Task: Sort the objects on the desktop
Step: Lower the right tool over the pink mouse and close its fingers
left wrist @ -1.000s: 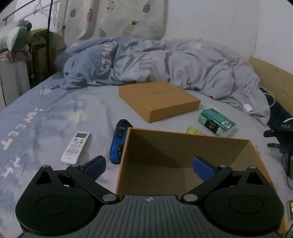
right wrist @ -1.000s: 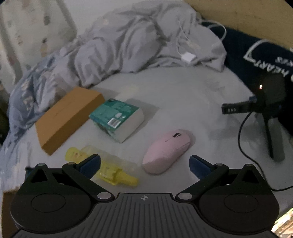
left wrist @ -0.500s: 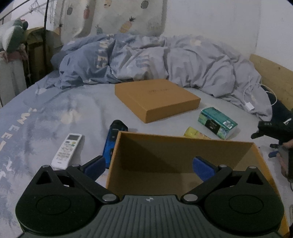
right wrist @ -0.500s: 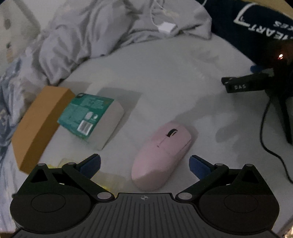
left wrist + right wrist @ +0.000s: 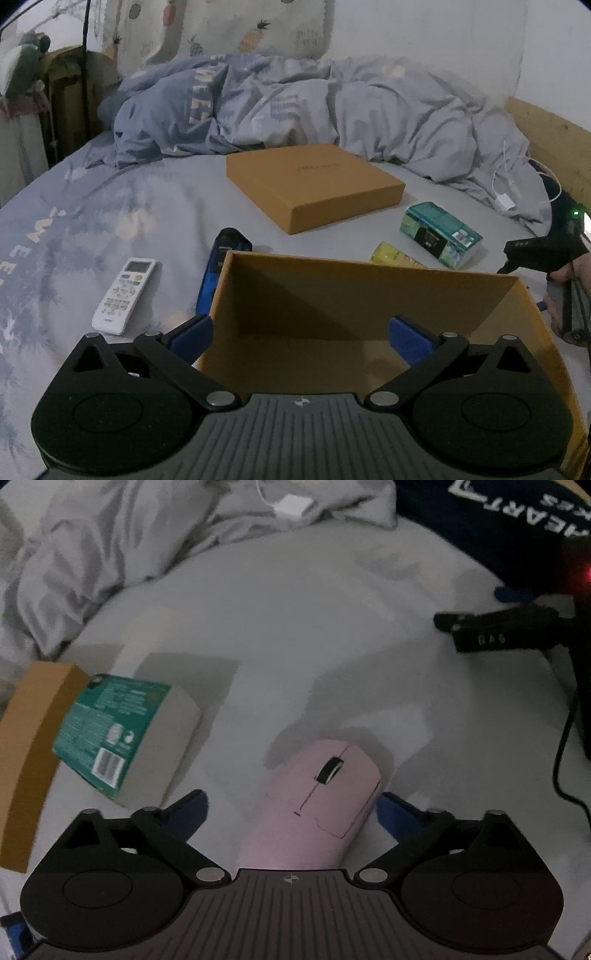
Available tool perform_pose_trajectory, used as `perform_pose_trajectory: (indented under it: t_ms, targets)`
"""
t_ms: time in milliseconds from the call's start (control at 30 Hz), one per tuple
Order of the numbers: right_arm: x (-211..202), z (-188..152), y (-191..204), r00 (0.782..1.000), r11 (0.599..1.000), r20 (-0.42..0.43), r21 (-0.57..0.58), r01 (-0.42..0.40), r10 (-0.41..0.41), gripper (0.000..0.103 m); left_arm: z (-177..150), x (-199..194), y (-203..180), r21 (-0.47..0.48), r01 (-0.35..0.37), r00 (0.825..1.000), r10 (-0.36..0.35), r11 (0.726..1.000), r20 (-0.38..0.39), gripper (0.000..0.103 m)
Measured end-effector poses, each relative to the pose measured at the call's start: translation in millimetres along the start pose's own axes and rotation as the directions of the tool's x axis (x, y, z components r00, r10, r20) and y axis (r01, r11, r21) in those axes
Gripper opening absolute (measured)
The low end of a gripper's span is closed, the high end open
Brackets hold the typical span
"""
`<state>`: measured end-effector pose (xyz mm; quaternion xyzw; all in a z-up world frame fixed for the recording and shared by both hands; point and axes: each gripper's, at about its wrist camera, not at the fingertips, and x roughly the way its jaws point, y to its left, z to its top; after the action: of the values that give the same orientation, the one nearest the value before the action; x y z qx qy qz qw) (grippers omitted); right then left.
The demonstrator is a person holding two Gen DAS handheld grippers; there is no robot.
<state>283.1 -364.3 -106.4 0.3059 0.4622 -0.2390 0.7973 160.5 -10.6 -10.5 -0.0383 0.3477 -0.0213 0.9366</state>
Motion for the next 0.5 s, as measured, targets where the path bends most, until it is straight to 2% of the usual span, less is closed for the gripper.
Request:
perform_pose_trajectory:
  t_ms: [333, 500]
  targets:
    - [13.7, -5.2, 10.9, 0.997, 0.996, -0.012, -0.043, 0.076, -0.077, 0.096, -0.9, 2.1, -2.6, 0.011, -0.006, 1.0, 0.006, 1.0, 0.019, 0.103]
    - [12.9, -12.4, 15.2, 0.994, 0.989, 0.009, -0.094, 0.114, -0.113, 0.09, -1.5, 2.3, -3.4, 0.021, -0.008, 1.0, 0.008, 1.0, 0.02, 0.103]
